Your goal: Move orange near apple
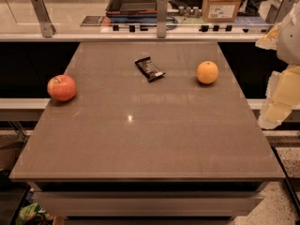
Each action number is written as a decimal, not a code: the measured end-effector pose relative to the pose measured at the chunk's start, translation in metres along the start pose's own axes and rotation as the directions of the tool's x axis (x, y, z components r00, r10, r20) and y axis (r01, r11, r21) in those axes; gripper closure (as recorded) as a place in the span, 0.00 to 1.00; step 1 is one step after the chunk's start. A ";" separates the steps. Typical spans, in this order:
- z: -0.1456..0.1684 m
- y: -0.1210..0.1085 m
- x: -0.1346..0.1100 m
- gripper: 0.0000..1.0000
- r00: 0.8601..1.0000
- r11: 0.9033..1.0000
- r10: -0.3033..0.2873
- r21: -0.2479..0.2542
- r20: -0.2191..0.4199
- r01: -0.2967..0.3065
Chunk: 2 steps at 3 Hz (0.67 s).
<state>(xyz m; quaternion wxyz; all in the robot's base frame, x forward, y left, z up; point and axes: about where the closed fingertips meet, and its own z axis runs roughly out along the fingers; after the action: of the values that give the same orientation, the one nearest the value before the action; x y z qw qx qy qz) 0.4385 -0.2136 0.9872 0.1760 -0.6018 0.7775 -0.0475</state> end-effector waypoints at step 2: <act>0.011 -0.033 0.000 0.00 0.999 0.997 0.045 0.056 0.013 -0.046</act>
Offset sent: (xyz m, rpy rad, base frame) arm 0.0722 -0.0168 -0.0113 0.0416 -0.0799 -0.1021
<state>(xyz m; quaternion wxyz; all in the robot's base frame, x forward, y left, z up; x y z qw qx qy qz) 0.4728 -0.2208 0.9860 0.1985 -0.5790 0.7884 -0.0616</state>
